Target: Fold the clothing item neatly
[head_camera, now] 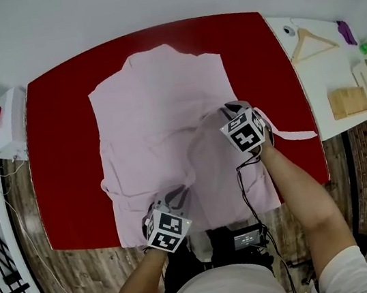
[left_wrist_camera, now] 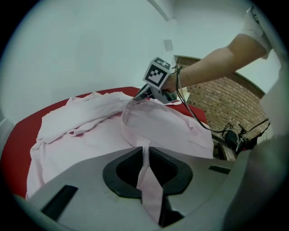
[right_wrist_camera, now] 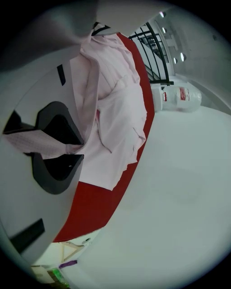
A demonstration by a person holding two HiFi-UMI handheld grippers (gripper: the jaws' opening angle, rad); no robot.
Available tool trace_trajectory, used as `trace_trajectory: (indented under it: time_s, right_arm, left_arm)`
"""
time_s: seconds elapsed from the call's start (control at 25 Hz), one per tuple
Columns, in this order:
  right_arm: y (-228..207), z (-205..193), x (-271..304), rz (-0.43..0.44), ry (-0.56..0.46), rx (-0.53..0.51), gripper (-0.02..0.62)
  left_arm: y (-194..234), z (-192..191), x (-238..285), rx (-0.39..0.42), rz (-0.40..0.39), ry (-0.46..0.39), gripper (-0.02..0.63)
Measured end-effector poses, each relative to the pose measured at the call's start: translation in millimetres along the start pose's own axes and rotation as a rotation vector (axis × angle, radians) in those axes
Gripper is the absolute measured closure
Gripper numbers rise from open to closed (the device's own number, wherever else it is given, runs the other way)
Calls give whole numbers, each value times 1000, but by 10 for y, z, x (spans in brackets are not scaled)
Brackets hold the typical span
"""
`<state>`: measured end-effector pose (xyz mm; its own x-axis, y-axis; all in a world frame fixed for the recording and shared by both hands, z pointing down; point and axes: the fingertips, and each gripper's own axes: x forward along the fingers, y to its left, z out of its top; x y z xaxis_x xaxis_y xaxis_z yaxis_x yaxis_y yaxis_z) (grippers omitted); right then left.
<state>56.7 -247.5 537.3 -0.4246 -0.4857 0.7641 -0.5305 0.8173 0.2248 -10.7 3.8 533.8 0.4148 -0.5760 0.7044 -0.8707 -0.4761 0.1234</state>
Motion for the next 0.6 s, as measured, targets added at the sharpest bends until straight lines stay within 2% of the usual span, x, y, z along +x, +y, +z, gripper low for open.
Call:
trace_trajectory:
  time_s: [0.04, 0.12, 0.16, 0.36, 0.6]
  right_arm:
    - [1, -34, 20, 4, 3, 2, 541]
    - [-9, -79, 27, 3, -9, -1, 463]
    - [-18, -90, 15, 2, -18, -4, 442]
    - [-97, -125, -141, 5, -56, 17, 416]
    - [-212, -291, -440, 0, -95, 104, 416]
  left_arm:
    - [-11, -18, 17, 0, -3, 10, 573]
    - [-31, -30, 20, 5, -8, 16, 483]
    - [-37, -24, 9, 7, -10, 12, 473]
    - [-81, 58, -63, -8, -24, -28, 463]
    - [-181, 215, -58, -19, -59, -52, 463]
